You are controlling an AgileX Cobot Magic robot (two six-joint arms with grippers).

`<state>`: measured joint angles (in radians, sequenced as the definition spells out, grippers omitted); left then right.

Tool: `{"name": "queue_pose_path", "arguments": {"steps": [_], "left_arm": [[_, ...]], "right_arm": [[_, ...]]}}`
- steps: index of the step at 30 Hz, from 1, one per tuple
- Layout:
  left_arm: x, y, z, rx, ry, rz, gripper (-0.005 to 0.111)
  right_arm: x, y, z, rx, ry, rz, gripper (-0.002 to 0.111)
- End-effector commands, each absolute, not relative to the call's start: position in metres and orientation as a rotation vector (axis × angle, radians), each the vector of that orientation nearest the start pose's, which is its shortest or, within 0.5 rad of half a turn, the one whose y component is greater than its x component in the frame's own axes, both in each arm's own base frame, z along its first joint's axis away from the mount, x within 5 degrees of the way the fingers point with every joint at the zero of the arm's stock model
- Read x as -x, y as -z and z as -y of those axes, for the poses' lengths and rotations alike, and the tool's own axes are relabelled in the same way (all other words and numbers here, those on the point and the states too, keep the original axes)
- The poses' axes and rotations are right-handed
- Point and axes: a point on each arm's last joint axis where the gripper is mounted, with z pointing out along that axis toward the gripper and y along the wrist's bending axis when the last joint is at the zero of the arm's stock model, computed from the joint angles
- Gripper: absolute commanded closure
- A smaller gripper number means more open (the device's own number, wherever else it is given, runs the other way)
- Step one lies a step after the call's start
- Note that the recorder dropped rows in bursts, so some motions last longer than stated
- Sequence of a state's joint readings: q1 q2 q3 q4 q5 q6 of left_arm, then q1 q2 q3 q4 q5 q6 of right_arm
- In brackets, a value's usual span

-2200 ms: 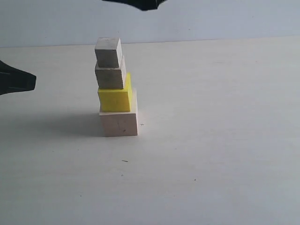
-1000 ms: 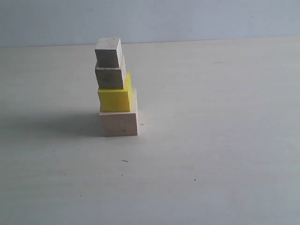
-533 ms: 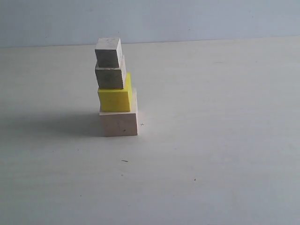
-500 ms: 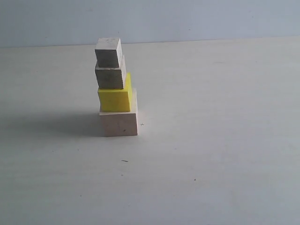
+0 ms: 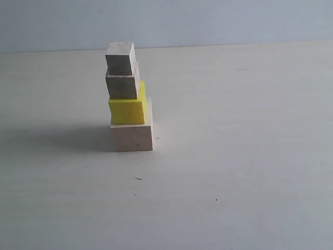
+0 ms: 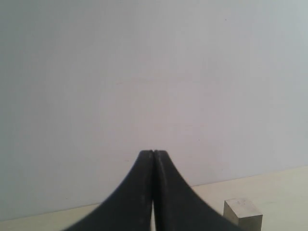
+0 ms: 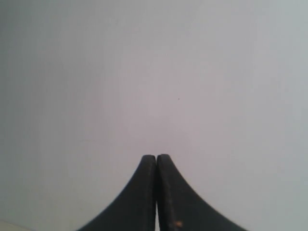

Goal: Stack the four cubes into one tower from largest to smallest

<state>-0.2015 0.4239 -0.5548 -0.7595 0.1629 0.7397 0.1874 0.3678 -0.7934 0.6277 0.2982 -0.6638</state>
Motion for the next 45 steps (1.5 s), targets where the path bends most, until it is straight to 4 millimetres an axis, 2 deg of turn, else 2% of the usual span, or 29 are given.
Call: {"name": "queue_pose_path", "arguments": {"steps": [1,14,16,25,29,37,41,45], "left_arm": [[-0.084,-0.358,0.027,-0.222,0.249,-1.453,0.107],[-0.084,-0.358,0.027,-0.224,0.247,-1.452,0.107],[-0.083,-0.359,0.026,-0.259,0.203,-1.442,0.107],[-0.054,-0.356,0.019,-0.257,0.05,-1.438,0.107],[-0.05,-0.34,0.019,-0.273,-0.003,-1.514,0.107],[-0.065,-0.298,0.007,-0.18,-0.112,-1.572,0.107],[-0.062,-0.279,0.005,-0.155,-0.122,-1.572,0.107],[-0.057,-0.255,0.0,-0.035,-0.096,-1.628,0.107]], "right_arm": [[-0.041,-0.424,-0.024,0.305,-0.226,-1.283,0.108],[-0.041,-0.424,-0.024,0.305,-0.226,-1.283,0.108],[-0.041,-0.424,-0.024,0.305,-0.226,-1.283,0.108],[-0.041,-0.424,-0.024,0.305,-0.226,-1.283,0.108],[-0.041,-0.424,-0.024,0.305,-0.226,-1.283,0.108],[-0.041,-0.424,-0.024,0.305,-0.226,-1.283,0.108],[-0.041,-0.424,-0.024,0.305,-0.226,-1.283,0.108],[-0.041,-0.424,-0.024,0.305,-0.226,-1.283,0.108]]}}
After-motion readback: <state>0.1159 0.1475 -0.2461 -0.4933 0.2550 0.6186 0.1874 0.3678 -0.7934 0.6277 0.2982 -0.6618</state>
